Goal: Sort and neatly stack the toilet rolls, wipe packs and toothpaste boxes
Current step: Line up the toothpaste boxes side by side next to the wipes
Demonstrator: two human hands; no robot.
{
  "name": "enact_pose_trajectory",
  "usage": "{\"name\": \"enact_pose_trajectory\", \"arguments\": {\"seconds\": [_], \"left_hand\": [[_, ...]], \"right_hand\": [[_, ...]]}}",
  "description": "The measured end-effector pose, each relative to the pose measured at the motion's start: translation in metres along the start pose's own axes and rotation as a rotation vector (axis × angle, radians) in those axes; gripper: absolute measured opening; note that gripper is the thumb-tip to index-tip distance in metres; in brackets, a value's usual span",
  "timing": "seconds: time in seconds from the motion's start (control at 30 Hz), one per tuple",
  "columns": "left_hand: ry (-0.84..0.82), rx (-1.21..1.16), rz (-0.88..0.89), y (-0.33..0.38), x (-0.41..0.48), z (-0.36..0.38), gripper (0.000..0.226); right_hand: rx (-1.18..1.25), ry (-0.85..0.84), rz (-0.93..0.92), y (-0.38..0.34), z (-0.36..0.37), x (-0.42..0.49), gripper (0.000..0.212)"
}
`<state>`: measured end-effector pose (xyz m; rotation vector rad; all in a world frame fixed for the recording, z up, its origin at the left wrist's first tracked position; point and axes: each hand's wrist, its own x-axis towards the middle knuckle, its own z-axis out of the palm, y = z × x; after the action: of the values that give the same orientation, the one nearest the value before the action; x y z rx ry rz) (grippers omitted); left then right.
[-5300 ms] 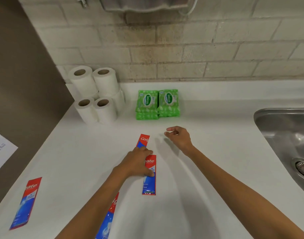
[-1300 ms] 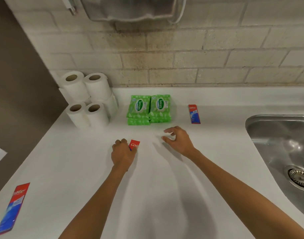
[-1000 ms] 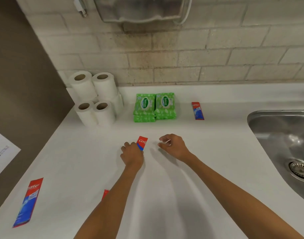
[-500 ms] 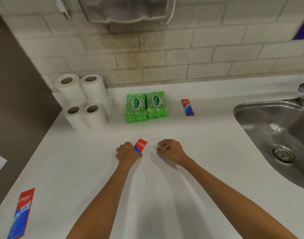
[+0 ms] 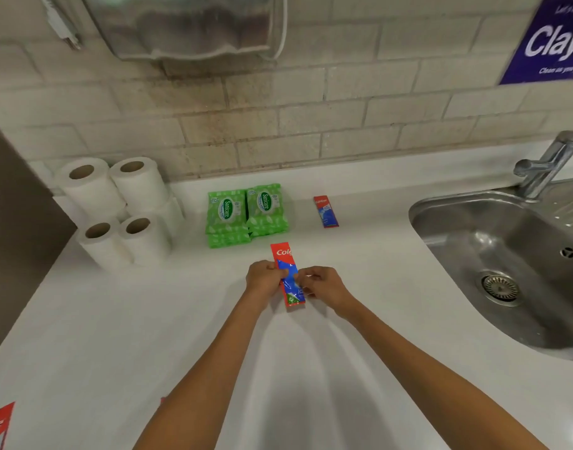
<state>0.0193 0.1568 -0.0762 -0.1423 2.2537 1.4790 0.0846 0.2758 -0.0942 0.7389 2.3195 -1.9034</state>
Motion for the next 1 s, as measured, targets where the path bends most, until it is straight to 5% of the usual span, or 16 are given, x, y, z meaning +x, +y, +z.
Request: {"name": "enact_pose_trajectory", "arguments": {"seconds": [0.13, 0.3, 0.5, 1.0], "left_hand": [[-0.039, -0.090, 0.028, 0.031, 0.010, 0.033, 0.018], [-0.056, -0.124, 0.067, 0.054, 0.026, 0.063, 0.004], [-0.079, -0.100, 0.100, 0.056, 0.047, 0.077, 0.019], [-0.056, -0.008, 0.151, 0.043, 0.074, 0.075, 0.022]], "right_hand": [[0.112, 0.045, 0.047, -0.009, -0.033, 0.011, 0.032], [0.158, 0.153, 0.080, -0.015, -0.073, 0.043, 0.028], [-0.066, 0.420, 0.052, -0.016, -0.118, 0.099, 0.026], [-0.396, 0.438, 0.022, -0.011, -0.123, 0.169, 0.031]]}}
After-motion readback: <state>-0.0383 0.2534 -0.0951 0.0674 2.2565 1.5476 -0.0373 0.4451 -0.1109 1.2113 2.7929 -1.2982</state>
